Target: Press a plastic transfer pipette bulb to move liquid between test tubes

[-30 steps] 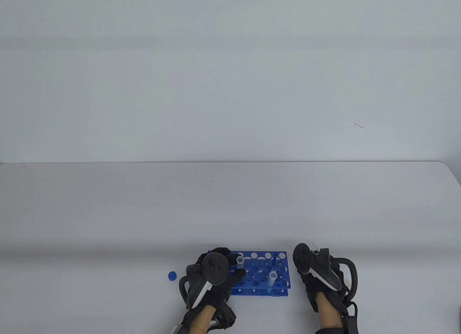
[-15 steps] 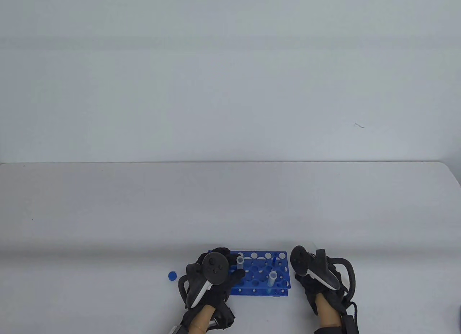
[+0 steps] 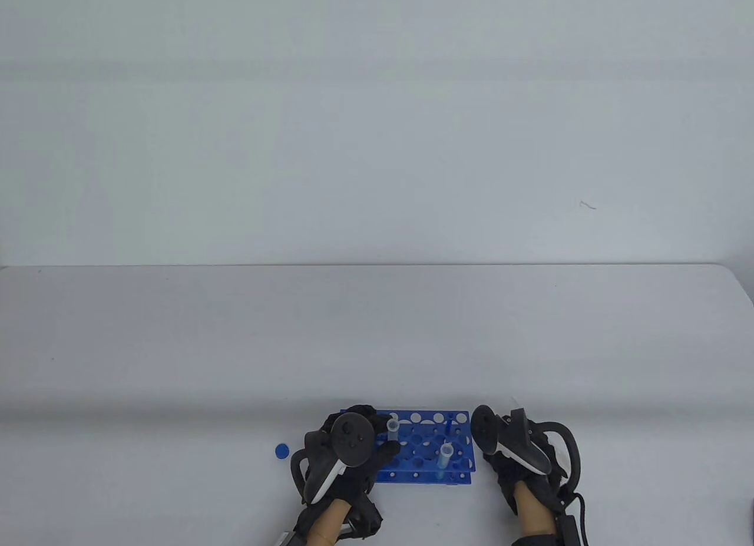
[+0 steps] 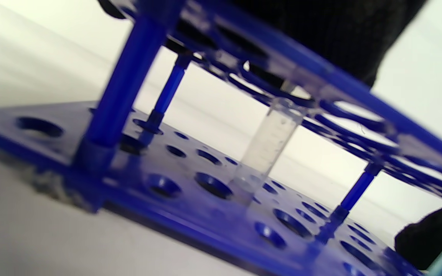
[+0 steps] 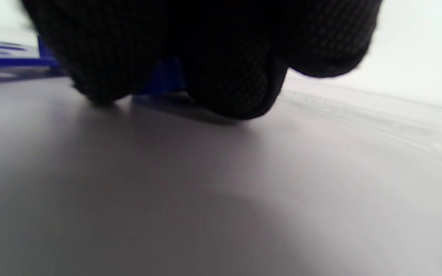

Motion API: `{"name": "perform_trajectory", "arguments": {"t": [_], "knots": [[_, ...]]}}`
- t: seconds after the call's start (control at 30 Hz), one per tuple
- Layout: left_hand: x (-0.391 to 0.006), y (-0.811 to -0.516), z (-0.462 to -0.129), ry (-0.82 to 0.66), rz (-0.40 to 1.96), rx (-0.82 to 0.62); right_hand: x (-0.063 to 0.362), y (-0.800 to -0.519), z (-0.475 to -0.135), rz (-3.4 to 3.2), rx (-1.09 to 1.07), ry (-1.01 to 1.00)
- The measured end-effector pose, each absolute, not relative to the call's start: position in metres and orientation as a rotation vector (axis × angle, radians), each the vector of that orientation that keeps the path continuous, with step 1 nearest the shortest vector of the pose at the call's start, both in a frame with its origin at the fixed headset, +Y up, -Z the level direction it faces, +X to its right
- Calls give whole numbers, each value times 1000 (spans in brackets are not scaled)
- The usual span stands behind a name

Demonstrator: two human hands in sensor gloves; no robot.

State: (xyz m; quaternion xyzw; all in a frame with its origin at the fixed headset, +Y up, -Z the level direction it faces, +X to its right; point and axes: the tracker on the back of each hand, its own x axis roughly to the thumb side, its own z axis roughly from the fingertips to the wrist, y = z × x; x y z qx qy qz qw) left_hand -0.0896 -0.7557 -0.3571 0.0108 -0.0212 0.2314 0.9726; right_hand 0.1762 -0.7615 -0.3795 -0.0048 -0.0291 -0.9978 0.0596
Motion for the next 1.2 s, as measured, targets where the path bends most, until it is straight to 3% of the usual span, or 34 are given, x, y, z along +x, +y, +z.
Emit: {"name": "perform_trajectory", "arguments": {"t": [0.47, 0.77, 1.2], "knots": [[-96, -751, -356, -37, 503, 26, 178, -763, -381, -3028, -22, -122], [-121, -740, -357, 2, 589, 5, 198, -750, -380, -3206, 83, -153], [-194, -716, -352, 104, 1154, 147, 238, -701, -368, -3457, 415, 238]]}}
